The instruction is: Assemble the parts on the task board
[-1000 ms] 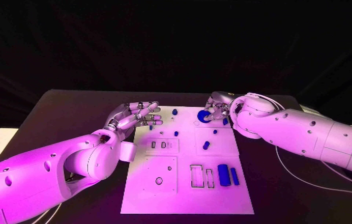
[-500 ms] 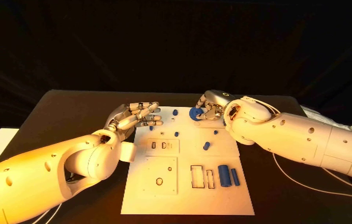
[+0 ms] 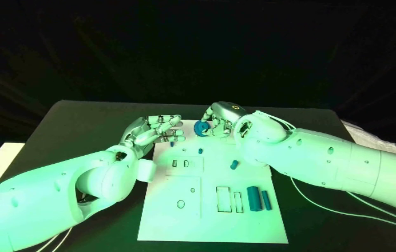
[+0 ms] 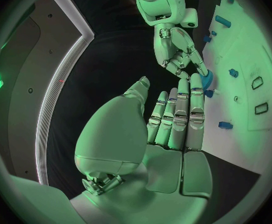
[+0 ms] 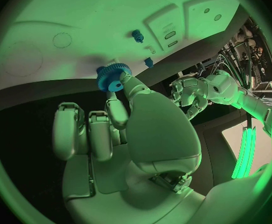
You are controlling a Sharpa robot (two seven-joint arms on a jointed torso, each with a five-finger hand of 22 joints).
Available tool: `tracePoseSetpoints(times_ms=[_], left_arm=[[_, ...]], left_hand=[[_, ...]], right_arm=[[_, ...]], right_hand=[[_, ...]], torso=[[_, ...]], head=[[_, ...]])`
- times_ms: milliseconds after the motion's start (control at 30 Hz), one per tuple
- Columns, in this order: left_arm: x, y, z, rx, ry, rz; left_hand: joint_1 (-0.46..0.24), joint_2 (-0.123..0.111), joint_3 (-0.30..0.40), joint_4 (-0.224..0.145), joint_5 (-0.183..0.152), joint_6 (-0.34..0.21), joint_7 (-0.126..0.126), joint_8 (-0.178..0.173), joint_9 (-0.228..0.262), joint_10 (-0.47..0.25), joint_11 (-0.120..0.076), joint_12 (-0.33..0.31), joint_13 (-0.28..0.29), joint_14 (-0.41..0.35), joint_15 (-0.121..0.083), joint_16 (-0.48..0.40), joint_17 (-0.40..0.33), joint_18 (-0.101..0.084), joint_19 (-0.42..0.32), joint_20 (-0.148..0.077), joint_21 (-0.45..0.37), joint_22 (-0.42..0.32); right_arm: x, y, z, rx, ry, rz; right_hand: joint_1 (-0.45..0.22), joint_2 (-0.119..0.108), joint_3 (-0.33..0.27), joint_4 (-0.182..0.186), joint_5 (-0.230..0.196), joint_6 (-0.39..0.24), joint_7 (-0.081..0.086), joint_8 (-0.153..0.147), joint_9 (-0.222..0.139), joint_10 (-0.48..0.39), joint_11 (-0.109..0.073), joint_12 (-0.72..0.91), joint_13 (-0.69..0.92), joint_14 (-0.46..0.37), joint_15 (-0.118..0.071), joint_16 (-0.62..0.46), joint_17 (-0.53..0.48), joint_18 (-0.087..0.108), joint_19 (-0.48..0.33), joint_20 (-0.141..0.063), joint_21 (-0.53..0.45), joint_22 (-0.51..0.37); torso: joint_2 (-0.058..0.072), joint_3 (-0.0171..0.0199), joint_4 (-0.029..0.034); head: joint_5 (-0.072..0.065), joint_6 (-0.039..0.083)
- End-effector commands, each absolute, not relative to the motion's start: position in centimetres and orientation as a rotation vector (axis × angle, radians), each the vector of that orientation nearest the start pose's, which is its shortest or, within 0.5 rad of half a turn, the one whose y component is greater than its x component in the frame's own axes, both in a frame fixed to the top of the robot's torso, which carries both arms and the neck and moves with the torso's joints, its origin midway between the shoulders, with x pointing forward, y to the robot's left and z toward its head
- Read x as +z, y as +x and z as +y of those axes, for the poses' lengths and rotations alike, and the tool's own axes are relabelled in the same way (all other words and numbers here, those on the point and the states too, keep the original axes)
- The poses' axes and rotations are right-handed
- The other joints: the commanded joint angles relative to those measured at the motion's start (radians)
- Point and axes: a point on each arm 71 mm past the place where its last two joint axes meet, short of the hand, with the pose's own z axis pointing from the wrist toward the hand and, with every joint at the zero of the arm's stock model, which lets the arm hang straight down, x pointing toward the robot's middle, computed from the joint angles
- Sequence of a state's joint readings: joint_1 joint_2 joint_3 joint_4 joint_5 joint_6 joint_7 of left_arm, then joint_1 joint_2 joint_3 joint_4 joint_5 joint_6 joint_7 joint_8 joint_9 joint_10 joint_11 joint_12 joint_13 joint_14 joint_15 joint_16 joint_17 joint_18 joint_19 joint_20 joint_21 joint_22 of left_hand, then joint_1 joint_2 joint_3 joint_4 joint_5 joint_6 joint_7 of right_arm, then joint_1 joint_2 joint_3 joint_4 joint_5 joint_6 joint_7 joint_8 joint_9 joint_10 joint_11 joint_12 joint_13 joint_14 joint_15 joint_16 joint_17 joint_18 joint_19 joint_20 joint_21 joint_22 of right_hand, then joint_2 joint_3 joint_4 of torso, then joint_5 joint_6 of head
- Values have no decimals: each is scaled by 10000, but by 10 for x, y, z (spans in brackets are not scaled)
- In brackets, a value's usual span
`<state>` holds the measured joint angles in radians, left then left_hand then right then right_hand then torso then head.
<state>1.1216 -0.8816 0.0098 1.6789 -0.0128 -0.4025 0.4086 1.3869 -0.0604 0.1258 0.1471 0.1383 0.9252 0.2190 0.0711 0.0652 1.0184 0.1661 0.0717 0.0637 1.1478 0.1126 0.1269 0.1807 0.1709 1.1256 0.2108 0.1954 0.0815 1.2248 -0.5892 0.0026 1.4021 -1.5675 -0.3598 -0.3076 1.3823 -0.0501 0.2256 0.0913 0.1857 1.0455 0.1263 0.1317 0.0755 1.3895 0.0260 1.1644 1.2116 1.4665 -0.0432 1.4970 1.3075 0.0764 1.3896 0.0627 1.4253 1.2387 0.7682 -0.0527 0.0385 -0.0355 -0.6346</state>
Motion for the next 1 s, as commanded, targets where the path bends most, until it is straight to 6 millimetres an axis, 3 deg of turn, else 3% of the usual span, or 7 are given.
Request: tracePoseSetpoints(times_ms=[33, 500, 633, 733, 867, 1000], left_arm=[[-181, 453, 185, -16110, -11440, 14154], [-181, 453, 185, -16111, -11440, 14156], [-181, 453, 185, -16113, -11440, 14158], [-181, 453, 185, -16113, -11442, 14163], [-181, 453, 185, -16108, -11446, 14170], [-181, 453, 185, -16104, -11451, 14179]], left_hand=[[-12, 74, 14, -61, -61, 55, -19, -56, 1, -39, 14, -54, 0, 67, -25, -33, 14, 102, 67, -5, -49, -9], [-12, 74, 14, -61, -61, 55, -19, -56, 1, -39, 14, -54, 0, 67, -25, -33, 14, 102, 67, -5, -49, -9], [-12, 74, 14, -61, -61, 55, -19, -56, 1, -39, 14, -54, 0, 67, -25, -33, 14, 102, 67, -5, -49, -9], [-12, 74, 14, -61, -61, 55, -19, -56, 1, -39, 14, -54, 0, 67, -25, -33, 14, 102, 67, -5, -49, -9], [-12, 74, 14, -61, -61, 55, -19, -56, 1, -39, 14, -54, 0, 67, -25, -33, 14, 102, 67, -5, -49, -9], [-12, 74, 14, -61, -61, 55, -19, -56, 1, -39, 14, -54, 0, 67, -25, -33, 14, 102, 67, -5, -49, -9]], right_arm=[[-164, 514, -107, 5569, -1642, 15667], [-183, 513, -92, 5406, -2097, 16352], [-184, 513, -92, 5391, -2076, 16325], [-184, 514, -92, 5423, -1948, 16162], [-183, 516, -92, 5447, -1827, 16040], [-184, 516, -93, 5425, -1789, 16037]], right_hand=[[-28, 129, 78, 44, 36, 521, -213, 60, 122, 36, -69, -49, -18, 716, -66, 8, 808, -75, 30, -26, 47, 9], [-244, -41, 91, 105, -98, 432, -164, -74, 77, -62, -31, -288, -160, 705, -39, -14, 769, -71, 9, -9, 31, -13], [-380, -171, 70, 164, -172, 175, -67, -260, -5, -239, 42, -666, -442, 713, 13, 2, 816, -72, -3, 23, 22, -24], [-494, -367, 8, 234, -620, -739, 183, -707, -126, -486, 244, -1162, -808, 737, 194, 61, 964, -72, -37, 165, -1, -58], [-635, -632, -236, 458, -887, -2273, 372, -764, -182, -713, 438, -1557, -1099, 743, 354, 91, 1043, -57, -86, 323, -32, -113], [-585, -703, -356, 618, -881, -2719, 427, -774, -181, -815, 491, -1740, -1243, 741, 409, 98, 1064, -44, -115, 392, -49, -149]], torso=[[8, 4, -15], [3, 17, -32], [1, 17, -34], [-2, 19, -30], [0, 19, -18], [-1, 17, -15]], head=[[21, -4], [51, -66], [45, -65], [49, -63], [36, -48], [35, -50]])
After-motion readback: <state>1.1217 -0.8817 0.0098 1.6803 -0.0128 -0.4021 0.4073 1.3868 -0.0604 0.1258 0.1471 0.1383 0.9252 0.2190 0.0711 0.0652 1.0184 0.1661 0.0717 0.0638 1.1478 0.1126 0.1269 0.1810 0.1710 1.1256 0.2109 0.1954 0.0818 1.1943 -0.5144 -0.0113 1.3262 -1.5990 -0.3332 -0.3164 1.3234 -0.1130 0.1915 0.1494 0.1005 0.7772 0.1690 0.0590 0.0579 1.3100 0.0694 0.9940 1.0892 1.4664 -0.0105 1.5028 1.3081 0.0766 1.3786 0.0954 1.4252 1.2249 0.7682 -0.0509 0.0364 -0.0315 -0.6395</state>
